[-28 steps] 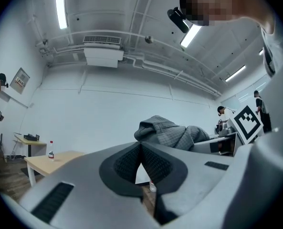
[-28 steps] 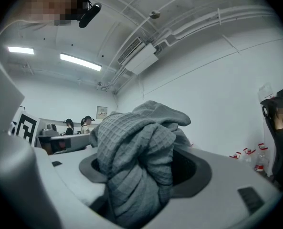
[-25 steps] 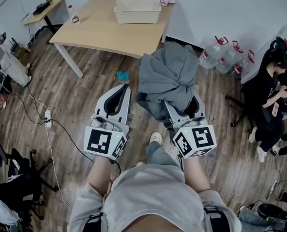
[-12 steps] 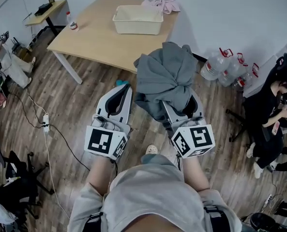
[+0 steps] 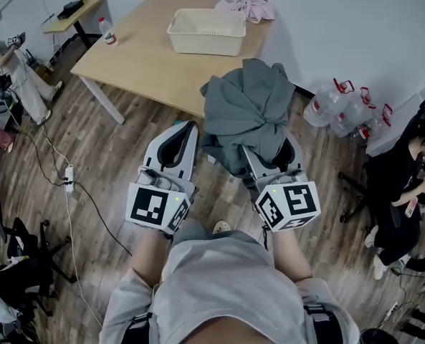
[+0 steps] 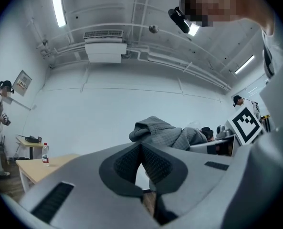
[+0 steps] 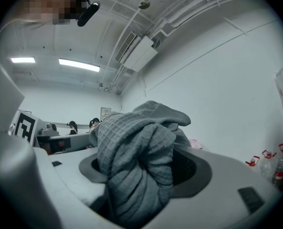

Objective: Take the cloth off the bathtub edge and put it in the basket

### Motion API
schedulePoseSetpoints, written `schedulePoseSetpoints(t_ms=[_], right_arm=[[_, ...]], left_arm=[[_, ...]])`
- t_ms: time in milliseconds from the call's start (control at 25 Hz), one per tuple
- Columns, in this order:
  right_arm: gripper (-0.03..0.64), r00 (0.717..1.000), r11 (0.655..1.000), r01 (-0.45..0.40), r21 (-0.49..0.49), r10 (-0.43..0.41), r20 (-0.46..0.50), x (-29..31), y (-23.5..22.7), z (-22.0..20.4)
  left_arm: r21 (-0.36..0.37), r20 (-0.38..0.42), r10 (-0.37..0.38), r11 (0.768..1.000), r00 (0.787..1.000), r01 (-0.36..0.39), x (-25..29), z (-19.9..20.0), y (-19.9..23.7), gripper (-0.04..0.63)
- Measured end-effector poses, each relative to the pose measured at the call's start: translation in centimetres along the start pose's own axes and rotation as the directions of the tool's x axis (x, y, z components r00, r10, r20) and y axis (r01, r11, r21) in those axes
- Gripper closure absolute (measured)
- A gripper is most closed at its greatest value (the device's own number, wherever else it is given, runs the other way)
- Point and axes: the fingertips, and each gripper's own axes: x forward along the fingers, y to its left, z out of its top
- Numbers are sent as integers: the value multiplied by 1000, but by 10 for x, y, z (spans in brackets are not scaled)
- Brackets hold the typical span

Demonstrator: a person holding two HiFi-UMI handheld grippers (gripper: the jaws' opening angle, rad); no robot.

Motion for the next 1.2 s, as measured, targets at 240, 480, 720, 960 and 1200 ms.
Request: schedulePoseSetpoints(t_ms=[240,480,720,960,1200], right_arm=[[293,1000,1000,-8,13,8,-13,21,-7,-4],[293,1000,1000,18,14,-18,-2,33,-14,-13],[293,999,999,43,15,-43,7,68,-24,-15],[293,996,996,91,20,-91,-4,129,-21,-6],[293,991,991,136,15,-136,1,173,-17,-6]], left_arm=[[-1,-16,-1,1000,1000,1,18,-5,13,598],[0,-9,-27,1000,1000,27,30,-16,22,598],[2,-10,-46,999,999,46,57,-24,53,598],[-15,-16,-84,996,996,84,93,-20,111,598],[-19,-6,-130,991,991,130,118,-22,154,598]])
